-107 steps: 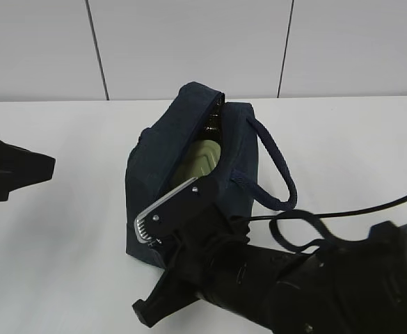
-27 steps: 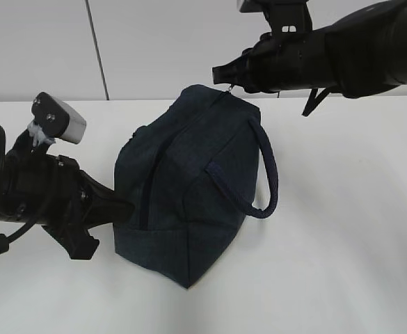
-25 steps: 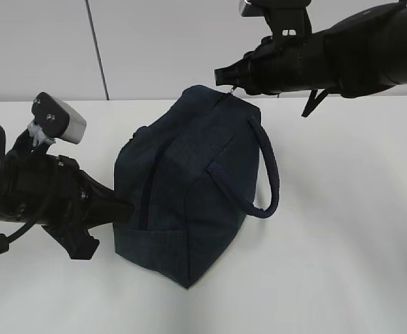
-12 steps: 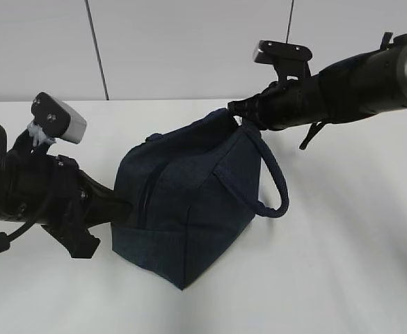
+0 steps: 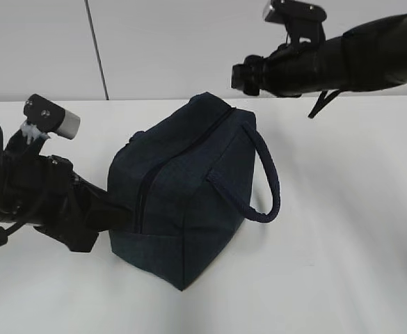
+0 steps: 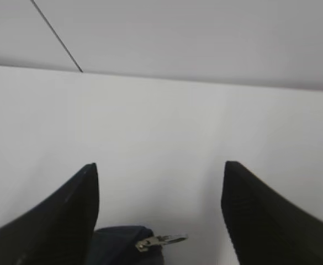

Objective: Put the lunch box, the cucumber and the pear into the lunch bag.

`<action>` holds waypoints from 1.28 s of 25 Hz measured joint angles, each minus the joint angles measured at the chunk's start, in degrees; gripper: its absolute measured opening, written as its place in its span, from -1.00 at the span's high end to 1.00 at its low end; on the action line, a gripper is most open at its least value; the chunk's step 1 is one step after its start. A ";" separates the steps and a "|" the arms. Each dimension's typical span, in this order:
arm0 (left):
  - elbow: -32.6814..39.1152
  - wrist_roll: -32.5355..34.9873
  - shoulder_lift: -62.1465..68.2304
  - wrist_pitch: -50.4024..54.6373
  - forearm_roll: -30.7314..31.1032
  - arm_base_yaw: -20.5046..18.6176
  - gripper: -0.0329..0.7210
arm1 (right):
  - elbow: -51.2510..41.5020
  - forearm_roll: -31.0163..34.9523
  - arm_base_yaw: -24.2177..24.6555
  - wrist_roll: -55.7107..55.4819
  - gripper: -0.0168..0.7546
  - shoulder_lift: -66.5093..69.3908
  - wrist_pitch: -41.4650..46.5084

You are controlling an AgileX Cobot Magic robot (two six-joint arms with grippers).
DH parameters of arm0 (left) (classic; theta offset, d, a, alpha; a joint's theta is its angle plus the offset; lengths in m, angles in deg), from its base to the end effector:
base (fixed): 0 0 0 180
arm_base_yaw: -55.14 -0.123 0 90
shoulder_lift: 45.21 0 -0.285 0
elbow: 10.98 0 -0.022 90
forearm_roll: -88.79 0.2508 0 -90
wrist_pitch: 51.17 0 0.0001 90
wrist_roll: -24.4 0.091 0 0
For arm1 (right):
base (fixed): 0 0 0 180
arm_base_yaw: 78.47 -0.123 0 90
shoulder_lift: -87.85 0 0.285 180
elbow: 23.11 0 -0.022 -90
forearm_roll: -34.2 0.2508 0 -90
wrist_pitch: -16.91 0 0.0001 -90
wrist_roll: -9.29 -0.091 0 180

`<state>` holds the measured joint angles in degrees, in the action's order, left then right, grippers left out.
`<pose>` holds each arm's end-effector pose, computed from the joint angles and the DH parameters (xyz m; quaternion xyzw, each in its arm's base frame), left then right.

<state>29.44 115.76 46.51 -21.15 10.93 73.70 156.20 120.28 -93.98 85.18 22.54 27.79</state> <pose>0.2335 -0.1254 0.1960 0.3486 0.8414 -0.2463 0.3314 0.4148 0.1330 0.2550 -0.0897 0.8416 0.1951 0.4956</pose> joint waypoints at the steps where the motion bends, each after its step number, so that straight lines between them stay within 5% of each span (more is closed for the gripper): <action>1: 0.00 -2.20 -1.03 0.00 1.61 0.00 -0.06 | 0.00 0.00 0.00 0.26 -0.48 -1.48 0.30; 5: 0.00 -14.52 -5.77 0.20 13.40 0.00 -0.16 | -0.68 -2.04 0.00 0.09 -0.54 -7.13 2.44; 9: 0.05 -37.56 -11.30 1.85 33.55 0.00 -0.15 | -6.89 -11.80 0.00 -8.77 -0.47 -14.45 5.47; 16: 0.05 -68.34 -23.65 9.43 60.20 0.00 -0.10 | -21.73 -47.23 0.00 -41.39 -0.34 -28.94 17.38; 22: 0.05 -80.12 -37.36 19.04 68.28 0.00 -0.09 | -25.31 -78.60 0.00 -67.85 -0.33 -39.87 36.01; 32: 0.05 -85.04 -63.99 30.87 72.79 0.00 -0.09 | -39.33 -84.93 0.00 -74.19 -0.33 -68.26 48.48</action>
<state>29.49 30.72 -17.48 9.72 83.72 73.70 116.87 35.35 -93.98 10.99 -45.72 76.28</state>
